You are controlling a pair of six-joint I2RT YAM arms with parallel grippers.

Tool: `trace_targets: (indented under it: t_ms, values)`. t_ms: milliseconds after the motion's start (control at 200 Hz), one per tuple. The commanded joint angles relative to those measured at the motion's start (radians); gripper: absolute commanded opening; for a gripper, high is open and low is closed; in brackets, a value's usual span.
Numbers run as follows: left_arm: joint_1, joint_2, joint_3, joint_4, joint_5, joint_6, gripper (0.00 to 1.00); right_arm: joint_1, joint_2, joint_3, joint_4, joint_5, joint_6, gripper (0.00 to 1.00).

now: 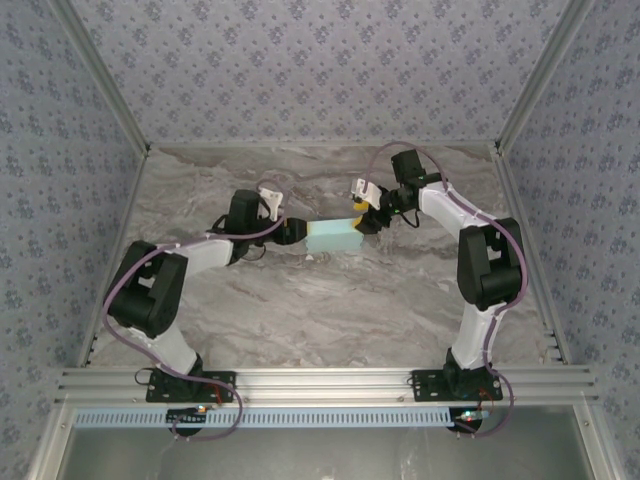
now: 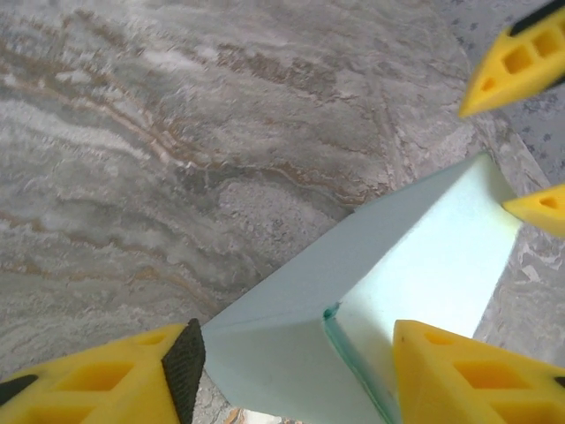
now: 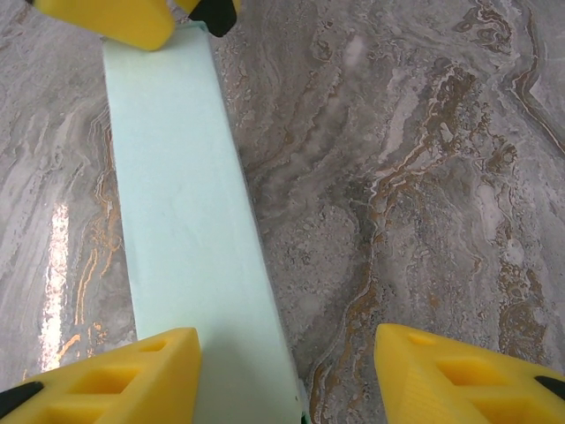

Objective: Fold the paper box

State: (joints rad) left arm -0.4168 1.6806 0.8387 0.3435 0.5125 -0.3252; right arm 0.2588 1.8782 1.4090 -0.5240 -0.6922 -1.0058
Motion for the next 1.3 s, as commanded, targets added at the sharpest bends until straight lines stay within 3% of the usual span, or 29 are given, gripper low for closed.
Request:
trace_targets:
  t_ms: [0,185,400,570,705,715,730,750,795,829,849,939,1049,1169,1294]
  values:
    - [-0.017,-0.011,-0.121,-0.025,-0.045,0.127,0.57,-0.024,0.024,-0.001,-0.039,0.067,0.015,0.56]
    - [-0.044,0.004,-0.12,-0.072,-0.101,0.225,0.57,-0.026,0.054,0.002,-0.038,0.082,0.029,0.56]
    - [-0.032,0.059,-0.093,-0.024,-0.085,0.176,0.58,-0.023,0.026,0.022,-0.03,0.032,0.079,0.56]
    - [-0.028,0.008,-0.058,-0.057,-0.064,0.175,0.6,-0.022,-0.097,-0.033,0.058,0.008,0.168,0.59]
    - [-0.01,-0.119,-0.054,-0.09,-0.053,0.119,0.62,-0.008,-0.254,-0.138,0.239,0.064,0.38,0.67]
    - [-0.01,-0.132,-0.053,-0.095,-0.055,0.118,0.63,-0.006,-0.268,-0.148,0.256,0.075,0.396,0.69]
    - [-0.008,-0.15,-0.05,-0.108,-0.062,0.118,0.63,-0.003,-0.292,-0.166,0.281,0.089,0.421,0.94]
    - [-0.008,-0.175,-0.045,-0.13,-0.075,0.123,0.64,0.003,-0.324,-0.192,0.315,0.111,0.455,1.0]
    - [-0.008,-0.24,-0.031,-0.188,-0.113,0.144,0.66,0.014,-0.401,-0.268,0.402,0.192,0.532,1.0]
    - [-0.008,-0.29,-0.027,-0.224,-0.148,0.167,0.94,0.023,-0.459,-0.319,0.472,0.268,0.613,1.0]
    - [-0.008,-0.321,-0.026,-0.242,-0.173,0.183,0.99,0.026,-0.496,-0.343,0.504,0.316,0.661,1.0]
    - [-0.008,-0.467,-0.037,-0.301,-0.327,0.252,0.99,0.045,-0.663,-0.461,0.575,0.521,0.84,1.0]
    - [-0.006,-0.604,-0.076,-0.338,-0.496,0.361,0.99,0.055,-0.868,-0.659,0.667,0.714,0.924,1.0]
    - [0.027,-0.674,-0.191,-0.232,-0.582,0.397,0.99,0.048,-1.018,-0.836,0.707,0.909,0.917,1.0]
    - [0.117,-0.665,-0.35,-0.062,-0.656,0.337,0.99,0.002,-1.057,-0.985,0.781,0.975,0.922,1.0]
